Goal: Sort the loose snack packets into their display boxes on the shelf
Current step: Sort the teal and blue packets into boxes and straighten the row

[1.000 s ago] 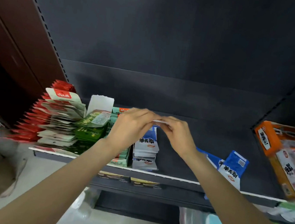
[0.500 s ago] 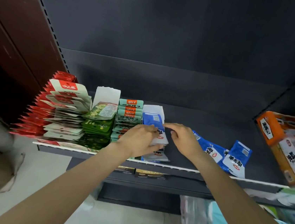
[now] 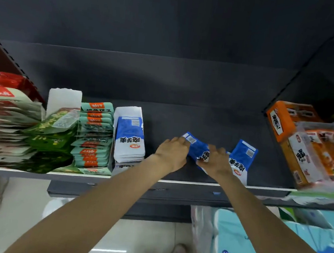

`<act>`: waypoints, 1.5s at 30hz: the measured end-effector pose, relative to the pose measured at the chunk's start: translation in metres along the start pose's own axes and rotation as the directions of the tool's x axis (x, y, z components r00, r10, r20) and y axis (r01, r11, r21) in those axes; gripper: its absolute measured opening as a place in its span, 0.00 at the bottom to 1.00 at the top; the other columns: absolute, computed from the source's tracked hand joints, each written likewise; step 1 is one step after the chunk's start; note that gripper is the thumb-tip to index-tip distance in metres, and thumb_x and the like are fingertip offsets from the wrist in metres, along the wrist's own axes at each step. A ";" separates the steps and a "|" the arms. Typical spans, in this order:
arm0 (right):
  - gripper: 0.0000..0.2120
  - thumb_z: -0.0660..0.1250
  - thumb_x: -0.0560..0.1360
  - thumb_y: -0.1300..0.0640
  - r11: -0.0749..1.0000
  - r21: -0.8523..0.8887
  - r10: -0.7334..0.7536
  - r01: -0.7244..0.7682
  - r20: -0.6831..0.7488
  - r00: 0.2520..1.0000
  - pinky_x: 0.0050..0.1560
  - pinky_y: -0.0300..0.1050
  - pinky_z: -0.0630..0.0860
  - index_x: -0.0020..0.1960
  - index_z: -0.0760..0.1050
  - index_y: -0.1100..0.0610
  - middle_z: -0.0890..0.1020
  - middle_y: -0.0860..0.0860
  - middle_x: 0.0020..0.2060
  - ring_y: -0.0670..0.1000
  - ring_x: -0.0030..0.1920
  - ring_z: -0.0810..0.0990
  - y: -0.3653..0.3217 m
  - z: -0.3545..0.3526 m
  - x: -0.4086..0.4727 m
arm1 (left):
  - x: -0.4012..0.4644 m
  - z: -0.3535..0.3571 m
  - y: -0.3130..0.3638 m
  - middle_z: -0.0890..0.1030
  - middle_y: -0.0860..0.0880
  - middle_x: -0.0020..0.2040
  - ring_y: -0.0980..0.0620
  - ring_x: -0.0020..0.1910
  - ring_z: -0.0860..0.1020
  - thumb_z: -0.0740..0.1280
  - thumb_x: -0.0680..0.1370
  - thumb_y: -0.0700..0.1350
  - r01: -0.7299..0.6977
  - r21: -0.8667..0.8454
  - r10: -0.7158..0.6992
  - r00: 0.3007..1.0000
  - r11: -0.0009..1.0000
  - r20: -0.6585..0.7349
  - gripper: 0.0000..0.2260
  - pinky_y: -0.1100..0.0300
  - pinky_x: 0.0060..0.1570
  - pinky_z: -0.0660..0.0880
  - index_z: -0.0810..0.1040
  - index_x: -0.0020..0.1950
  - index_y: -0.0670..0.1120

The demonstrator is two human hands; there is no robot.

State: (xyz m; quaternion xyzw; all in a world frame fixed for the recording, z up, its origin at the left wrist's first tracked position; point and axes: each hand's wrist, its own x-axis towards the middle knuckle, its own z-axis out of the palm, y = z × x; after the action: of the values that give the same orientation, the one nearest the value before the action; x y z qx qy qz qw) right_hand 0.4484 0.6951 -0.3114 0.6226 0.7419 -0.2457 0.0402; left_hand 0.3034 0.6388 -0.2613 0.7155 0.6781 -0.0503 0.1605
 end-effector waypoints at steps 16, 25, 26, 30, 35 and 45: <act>0.11 0.59 0.80 0.58 0.421 0.907 -0.175 0.008 0.073 0.982 0.37 0.38 0.79 0.55 0.76 0.63 0.81 0.56 0.41 0.50 0.37 0.81 -0.029 -0.078 -0.005 | 0.007 -0.019 0.003 0.78 0.46 0.55 0.44 0.54 0.76 0.61 0.78 0.38 0.139 -0.126 -0.180 0.888 0.982 -0.424 0.14 0.53 0.48 0.72 0.73 0.62 0.47; 0.07 0.70 0.72 0.66 0.580 0.510 -0.497 0.636 -0.396 0.772 0.46 0.33 0.75 0.48 0.81 0.59 0.76 0.48 0.42 0.46 0.41 0.80 -0.105 -0.069 -0.036 | -0.075 -0.077 -0.066 0.82 0.48 0.43 0.47 0.41 0.80 0.69 0.76 0.44 -0.183 -0.335 -0.080 0.765 0.924 -0.639 0.05 0.56 0.42 0.73 0.81 0.50 0.45; 0.06 0.71 0.72 0.65 0.569 0.482 -0.508 0.666 -0.431 0.746 0.46 0.33 0.74 0.47 0.82 0.60 0.78 0.50 0.41 0.48 0.41 0.80 -0.115 -0.065 -0.039 | -0.084 -0.077 -0.075 0.82 0.48 0.44 0.48 0.41 0.80 0.68 0.75 0.44 -0.191 -0.326 -0.074 0.753 0.926 -0.654 0.06 0.56 0.43 0.73 0.81 0.50 0.45; 0.07 0.72 0.71 0.65 0.548 0.370 -0.564 0.750 -0.498 0.658 0.42 0.36 0.75 0.48 0.83 0.61 0.81 0.55 0.41 0.50 0.40 0.80 -0.151 -0.045 -0.051 | -0.114 -0.069 -0.110 0.83 0.49 0.47 0.48 0.43 0.81 0.68 0.76 0.43 -0.125 -0.300 -0.103 0.761 0.946 -0.640 0.07 0.53 0.44 0.77 0.81 0.53 0.47; 0.08 0.70 0.71 0.67 0.620 0.274 -0.617 0.735 -0.407 0.673 0.46 0.43 0.77 0.50 0.83 0.61 0.83 0.56 0.43 0.54 0.43 0.82 -0.160 -0.014 -0.057 | -0.131 -0.056 -0.132 0.82 0.49 0.52 0.47 0.49 0.80 0.63 0.79 0.45 -0.053 -0.174 -0.042 0.865 0.983 -0.500 0.09 0.53 0.44 0.77 0.80 0.58 0.49; 0.18 0.62 0.76 0.67 0.761 -0.077 -0.648 0.644 -0.126 0.751 0.57 0.49 0.73 0.63 0.77 0.55 0.79 0.50 0.59 0.51 0.57 0.73 -0.141 -0.011 -0.046 | -0.116 -0.046 -0.128 0.75 0.47 0.66 0.45 0.65 0.72 0.64 0.75 0.58 -0.030 -0.069 0.021 0.992 0.997 -0.128 0.25 0.53 0.62 0.70 0.72 0.68 0.47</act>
State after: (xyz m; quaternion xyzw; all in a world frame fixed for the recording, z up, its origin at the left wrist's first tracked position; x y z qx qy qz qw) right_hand 0.3285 0.6438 -0.2403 0.3436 0.9155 -0.1879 -0.0924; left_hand 0.1617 0.5452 -0.2044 0.7198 0.6790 0.0213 0.1431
